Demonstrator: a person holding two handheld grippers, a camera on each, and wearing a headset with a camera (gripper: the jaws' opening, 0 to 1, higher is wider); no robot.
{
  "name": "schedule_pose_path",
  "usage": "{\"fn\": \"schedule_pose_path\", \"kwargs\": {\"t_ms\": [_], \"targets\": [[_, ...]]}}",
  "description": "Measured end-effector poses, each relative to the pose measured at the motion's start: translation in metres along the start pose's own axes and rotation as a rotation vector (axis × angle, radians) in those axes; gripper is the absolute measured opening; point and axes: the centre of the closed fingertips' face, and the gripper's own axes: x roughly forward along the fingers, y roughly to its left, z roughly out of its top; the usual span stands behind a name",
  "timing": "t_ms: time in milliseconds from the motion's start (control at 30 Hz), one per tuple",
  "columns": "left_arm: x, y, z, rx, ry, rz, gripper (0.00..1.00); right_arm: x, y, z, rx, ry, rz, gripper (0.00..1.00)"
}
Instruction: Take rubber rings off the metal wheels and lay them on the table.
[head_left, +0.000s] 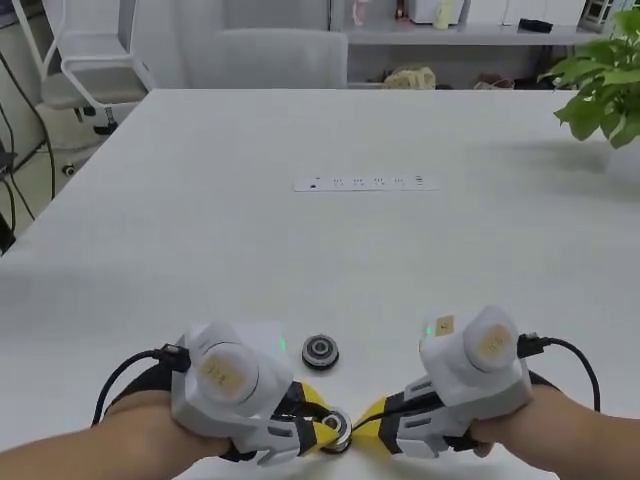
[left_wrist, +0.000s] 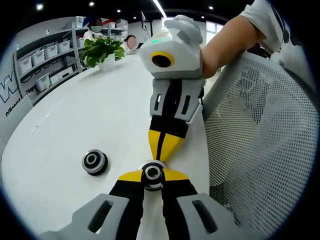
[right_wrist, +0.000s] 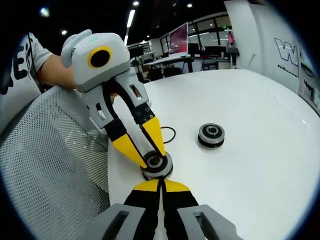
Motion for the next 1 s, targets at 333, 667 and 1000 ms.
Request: {"fn": "schedule_pose_path", "kwargs": {"t_ms": [333,667,1000], "targets": [[0.0,0.0,0.0,-0.002,0.0,0.003,0.08,-0.005,-0.007,0.005,0.073,-0.044,-0.012,0.0],[0.0,0.0,-0.001,-0.004,0.002,0.005,0.08,-0.007,-0.007,0.011,0.117,-0.076,-0.002,0.0],[0.001,0.0,-0.001,-0.009,0.01,0.01,0.08,-0.008,-0.004,0.015,0.153,-0.092,0.011,0.0]]}}
